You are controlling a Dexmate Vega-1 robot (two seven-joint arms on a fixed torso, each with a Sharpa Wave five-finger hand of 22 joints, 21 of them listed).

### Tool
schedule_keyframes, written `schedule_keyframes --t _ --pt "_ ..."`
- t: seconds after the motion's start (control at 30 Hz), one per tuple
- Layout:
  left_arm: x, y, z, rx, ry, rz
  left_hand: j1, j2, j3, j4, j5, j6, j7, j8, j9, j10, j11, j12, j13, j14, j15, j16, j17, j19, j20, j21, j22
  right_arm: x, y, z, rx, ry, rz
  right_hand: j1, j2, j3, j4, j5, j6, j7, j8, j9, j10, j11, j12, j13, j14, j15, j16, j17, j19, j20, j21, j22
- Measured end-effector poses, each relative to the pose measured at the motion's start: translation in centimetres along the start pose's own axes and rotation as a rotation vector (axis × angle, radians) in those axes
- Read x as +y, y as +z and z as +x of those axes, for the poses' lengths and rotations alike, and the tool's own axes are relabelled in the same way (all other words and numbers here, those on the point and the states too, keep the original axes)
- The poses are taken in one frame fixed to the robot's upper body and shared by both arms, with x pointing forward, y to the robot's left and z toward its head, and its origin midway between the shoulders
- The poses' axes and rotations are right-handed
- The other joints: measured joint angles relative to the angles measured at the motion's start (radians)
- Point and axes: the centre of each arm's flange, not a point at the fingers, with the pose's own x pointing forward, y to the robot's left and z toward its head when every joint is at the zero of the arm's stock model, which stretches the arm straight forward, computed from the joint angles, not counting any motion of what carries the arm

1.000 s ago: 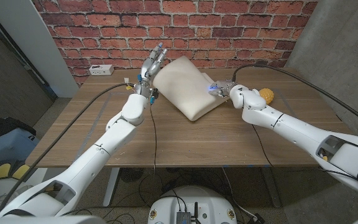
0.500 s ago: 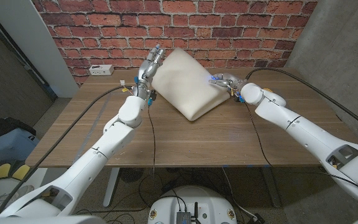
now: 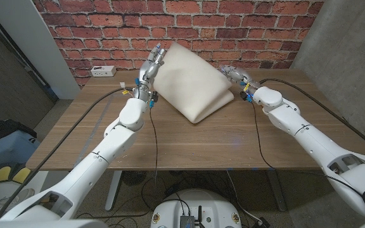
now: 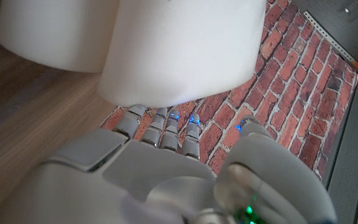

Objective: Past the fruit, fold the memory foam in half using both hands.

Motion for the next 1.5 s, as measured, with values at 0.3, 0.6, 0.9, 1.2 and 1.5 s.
schedule_keyframes --t 0.3,0.6,0.9,1.2,1.5 --pt "0.2 0.5 -0.3 -0.027 0.005 -0.002 0.0 0.0 0.0 0.0 -0.008 0.013 0.013 0.0 0.0 0.004 0.004 0.0 0.0 -0.002 -0.006 0.0 0.0 0.01 -0.047 0.0 -0.002 -2.0 1.0 -0.3 -0.174 -0.041 0.274 -0.013 -0.013 -0.012 -0.001 0.0 0.046 0.005 0.014 0.0 0.012 0.0 0.008 -0.002 0.008 -0.008 -0.008 -0.011 0.002 -0.03 0.0 -0.003" --pt "0.7 1.2 -0.7 -0.055 0.019 -0.002 0.0 0.0 0.004 -0.004 -0.014 0.023 0.023 0.004 0.0 0.004 0.004 0.0 0.0 -0.009 -0.016 0.0 0.0 0.014 -0.05 -0.004 -0.003 -3.3 1.4 -0.6 -0.253 -0.067 0.39 -0.013 -0.013 -0.015 -0.008 0.0 0.067 0.004 0.015 0.0 0.031 0.012 0.008 -0.003 0.015 -0.004 -0.008 -0.019 0.002 -0.03 0.0 -0.003" --pt "1.2 2.4 -1.4 -0.082 0.035 0.001 0.0 0.0 0.004 -0.013 -0.014 0.024 0.023 0.004 0.0 0.004 0.004 0.0 0.0 -0.009 -0.016 0.0 -0.005 0.014 -0.05 -0.006 -0.003 -4.8 2.5 -1.5 -0.331 -0.099 0.427 -0.018 -0.018 -0.02 -0.015 0.0 0.067 0.004 0.015 0.0 0.031 0.012 0.008 -0.003 0.015 -0.004 -0.016 -0.022 -0.034 0.017 -0.011 -0.003" --pt "2.0 3.9 -2.3 -0.107 0.038 -0.012 -0.005 -0.005 0.004 -0.021 -0.021 0.023 0.023 0.004 0.0 0.009 0.009 0.0 0.0 -0.009 -0.009 0.0 -0.005 0.003 -0.039 -0.019 -0.002 -5.5 2.9 -3.0 -0.353 -0.141 0.427 -0.03 -0.03 -0.027 -0.016 0.0 0.059 -0.003 0.007 0.0 0.031 0.012 0.008 -0.003 0.004 0.007 -0.022 -0.022 -0.048 0.061 -0.011 -0.003" --pt "2.9 4.5 -3.2 -0.107 0.016 -0.055 -0.004 -0.014 0.0 -0.025 -0.023 0.02 0.019 0.004 0.0 0.006 0.031 0.0 0.0 -0.021 0.004 0.0 -0.004 -0.009 -0.026 -0.033 -0.002 -5.1 3.2 -5.2 -0.359 -0.18 0.426 -0.039 -0.039 -0.034 -0.018 0.0 0.051 -0.012 0.003 0.0 0.027 0.008 0.008 -0.003 -0.002 0.013 -0.022 -0.021 -0.069 0.11 -0.015 -0.003"
